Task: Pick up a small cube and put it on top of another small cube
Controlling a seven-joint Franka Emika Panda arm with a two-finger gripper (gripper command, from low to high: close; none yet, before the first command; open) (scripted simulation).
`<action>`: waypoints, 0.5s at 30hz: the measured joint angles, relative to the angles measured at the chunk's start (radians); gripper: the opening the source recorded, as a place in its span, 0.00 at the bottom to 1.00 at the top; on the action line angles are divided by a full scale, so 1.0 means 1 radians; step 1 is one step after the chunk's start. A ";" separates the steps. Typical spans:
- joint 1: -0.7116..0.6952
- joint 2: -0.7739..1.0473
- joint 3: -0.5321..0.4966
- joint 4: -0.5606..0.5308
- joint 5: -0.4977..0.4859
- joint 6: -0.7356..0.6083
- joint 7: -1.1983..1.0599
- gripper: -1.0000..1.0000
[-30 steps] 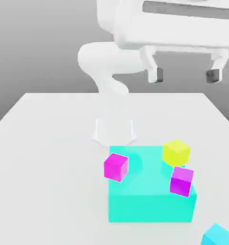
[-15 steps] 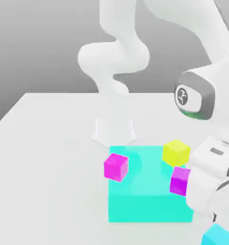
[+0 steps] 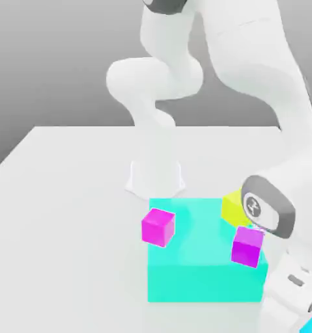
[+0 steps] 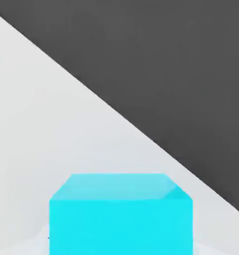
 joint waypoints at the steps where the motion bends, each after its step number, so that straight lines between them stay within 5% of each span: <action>1: -0.005 -0.035 0.007 -0.009 0.011 -0.026 -0.008 0.00; 15: -0.062 -0.545 0.030 -0.285 0.175 -0.248 -0.127 0.00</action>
